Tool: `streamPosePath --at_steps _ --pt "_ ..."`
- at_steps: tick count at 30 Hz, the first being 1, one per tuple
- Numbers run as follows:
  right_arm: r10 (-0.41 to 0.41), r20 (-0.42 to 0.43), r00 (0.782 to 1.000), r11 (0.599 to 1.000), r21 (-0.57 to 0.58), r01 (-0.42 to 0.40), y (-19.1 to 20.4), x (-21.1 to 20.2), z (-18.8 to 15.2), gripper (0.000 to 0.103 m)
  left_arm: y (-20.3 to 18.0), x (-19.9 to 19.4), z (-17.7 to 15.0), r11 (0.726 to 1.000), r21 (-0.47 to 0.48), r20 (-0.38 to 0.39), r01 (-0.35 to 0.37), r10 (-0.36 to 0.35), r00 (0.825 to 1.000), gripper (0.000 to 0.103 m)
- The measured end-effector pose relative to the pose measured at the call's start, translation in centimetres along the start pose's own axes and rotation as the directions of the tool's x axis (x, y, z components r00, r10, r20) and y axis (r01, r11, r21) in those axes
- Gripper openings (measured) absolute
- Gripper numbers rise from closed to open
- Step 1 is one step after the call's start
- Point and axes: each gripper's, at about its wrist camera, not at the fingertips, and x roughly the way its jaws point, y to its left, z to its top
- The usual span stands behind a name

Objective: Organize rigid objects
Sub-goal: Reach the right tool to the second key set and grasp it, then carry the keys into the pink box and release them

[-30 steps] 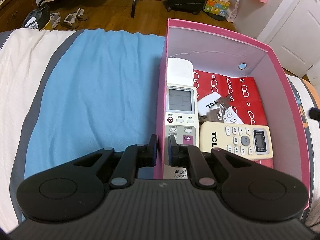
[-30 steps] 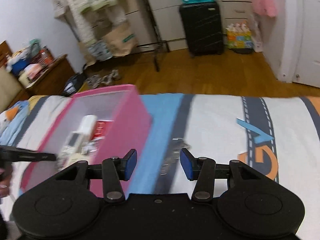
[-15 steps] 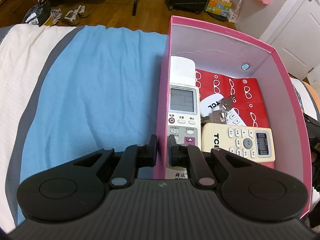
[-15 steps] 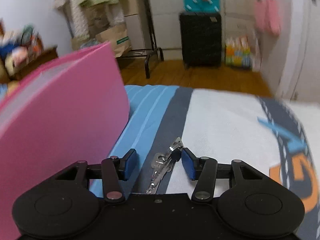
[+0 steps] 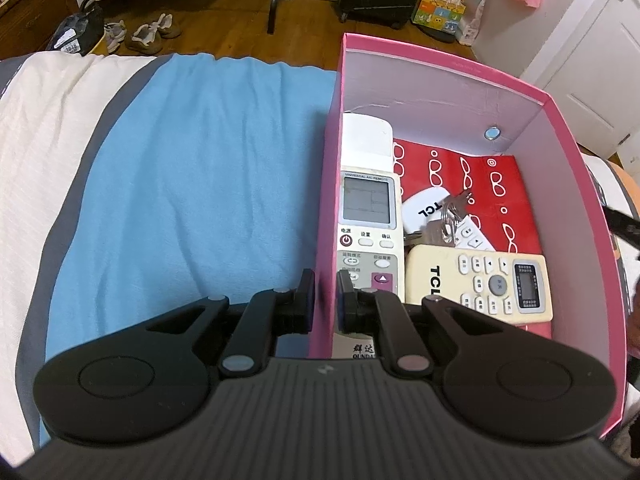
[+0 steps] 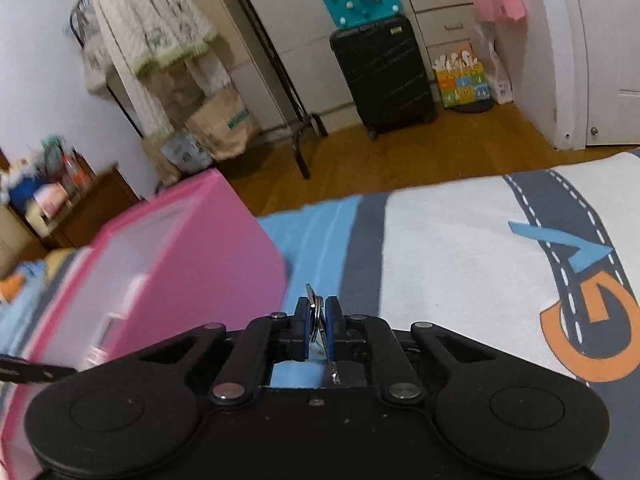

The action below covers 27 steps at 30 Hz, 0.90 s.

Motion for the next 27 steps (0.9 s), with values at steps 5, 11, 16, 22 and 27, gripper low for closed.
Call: streamPosePath --at_steps 5,11,16,22,27 --pt "0.036 0.089 0.995 0.999 -0.036 -0.032 1.6 -2.8 0.6 0.009 0.0 -0.2 -0.1 1.0 0.002 0.003 0.002 -0.002 1.0 0.009" --pt "0.099 0.174 0.98 0.991 -0.106 -0.082 4.3 -6.4 1.9 0.009 0.1 -0.4 0.0 1.0 -0.002 0.004 0.007 -0.007 1.0 0.009" --pt "0.257 0.17 0.951 0.959 -0.163 -0.23 7.5 -8.5 2.0 0.009 0.1 -0.5 0.0 1.0 -0.01 0.005 0.008 -0.008 1.0 0.009" --pt "0.372 0.024 0.928 0.923 -0.117 -0.367 10.3 -5.5 0.6 0.009 -0.1 -0.4 0.0 1.0 -0.013 0.007 0.001 -0.001 1.0 0.009" --pt "0.328 -0.075 0.942 0.936 -0.108 -0.334 11.4 -2.4 -1.3 0.009 -0.1 -0.6 0.0 1.0 -0.015 0.007 0.002 -0.002 1.0 0.009"
